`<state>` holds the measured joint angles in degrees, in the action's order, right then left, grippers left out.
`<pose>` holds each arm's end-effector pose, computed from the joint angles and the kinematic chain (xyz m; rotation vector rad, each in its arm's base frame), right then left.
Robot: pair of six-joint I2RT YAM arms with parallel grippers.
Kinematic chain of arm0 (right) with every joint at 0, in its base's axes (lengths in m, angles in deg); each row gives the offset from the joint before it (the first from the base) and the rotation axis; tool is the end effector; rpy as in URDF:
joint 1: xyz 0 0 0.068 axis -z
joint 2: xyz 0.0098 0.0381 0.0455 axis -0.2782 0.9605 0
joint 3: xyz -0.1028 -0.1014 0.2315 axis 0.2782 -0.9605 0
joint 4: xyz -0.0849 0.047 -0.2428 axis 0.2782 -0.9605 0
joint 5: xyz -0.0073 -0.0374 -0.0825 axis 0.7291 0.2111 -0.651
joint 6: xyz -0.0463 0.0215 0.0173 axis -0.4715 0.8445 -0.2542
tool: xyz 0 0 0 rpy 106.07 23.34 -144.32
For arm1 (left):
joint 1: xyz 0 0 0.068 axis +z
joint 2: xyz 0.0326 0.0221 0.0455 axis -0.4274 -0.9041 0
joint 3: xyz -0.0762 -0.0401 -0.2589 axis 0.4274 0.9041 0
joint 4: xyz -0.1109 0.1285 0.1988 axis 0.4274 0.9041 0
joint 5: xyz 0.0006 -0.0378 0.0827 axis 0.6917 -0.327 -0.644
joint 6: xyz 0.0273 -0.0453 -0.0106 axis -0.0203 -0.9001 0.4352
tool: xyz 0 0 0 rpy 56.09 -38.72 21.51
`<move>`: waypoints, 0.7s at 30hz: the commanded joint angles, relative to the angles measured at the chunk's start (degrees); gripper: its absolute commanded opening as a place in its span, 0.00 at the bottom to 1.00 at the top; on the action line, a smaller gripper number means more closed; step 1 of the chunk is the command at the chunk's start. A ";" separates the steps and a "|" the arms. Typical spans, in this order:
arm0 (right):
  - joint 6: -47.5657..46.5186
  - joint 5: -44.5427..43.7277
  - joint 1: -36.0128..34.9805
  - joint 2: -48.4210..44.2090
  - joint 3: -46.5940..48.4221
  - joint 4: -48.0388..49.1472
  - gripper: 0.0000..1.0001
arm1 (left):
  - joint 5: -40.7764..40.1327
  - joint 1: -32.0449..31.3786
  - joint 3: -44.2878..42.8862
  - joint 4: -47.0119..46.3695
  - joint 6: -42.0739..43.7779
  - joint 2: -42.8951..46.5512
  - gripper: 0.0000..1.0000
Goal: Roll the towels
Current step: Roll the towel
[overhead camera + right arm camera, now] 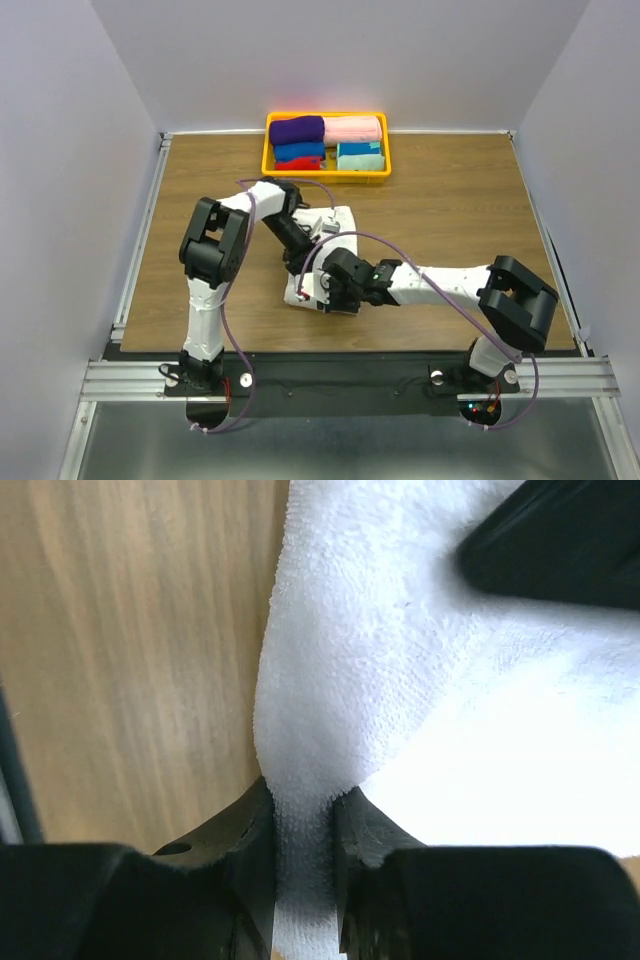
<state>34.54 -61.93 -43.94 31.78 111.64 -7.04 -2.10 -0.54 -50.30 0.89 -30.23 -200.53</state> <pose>0.1546 0.2792 0.1746 -1.9150 1.7703 0.3712 0.3243 -0.1888 0.1488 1.7426 2.0895 -1.3805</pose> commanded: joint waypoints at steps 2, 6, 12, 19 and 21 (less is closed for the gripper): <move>5.30 13.71 2.70 1.97 2.24 -15.85 0.01 | -8.93 9.92 -6.11 -2.00 1.38 6.26 0.64; 7.16 21.44 6.21 4.69 6.45 -21.73 0.00 | -8.15 17.57 -5.42 -6.54 0.42 11.26 0.65; 6.38 36.82 12.72 14.51 15.15 -31.05 0.01 | -6.29 27.60 8.72 -26.93 -8.46 28.65 0.76; 1.54 49.66 18.78 25.16 21.66 -40.90 0.02 | -15.24 17.35 27.44 -34.51 -3.72 53.44 0.99; -1.18 52.74 20.01 29.47 24.47 -45.19 0.02 | -21.20 11.72 34.73 -36.35 -2.40 60.56 0.99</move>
<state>37.78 -16.59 -25.06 55.17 133.26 -40.39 -15.60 18.63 -22.83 -31.74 -35.39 -146.87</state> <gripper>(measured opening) 0.266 0.986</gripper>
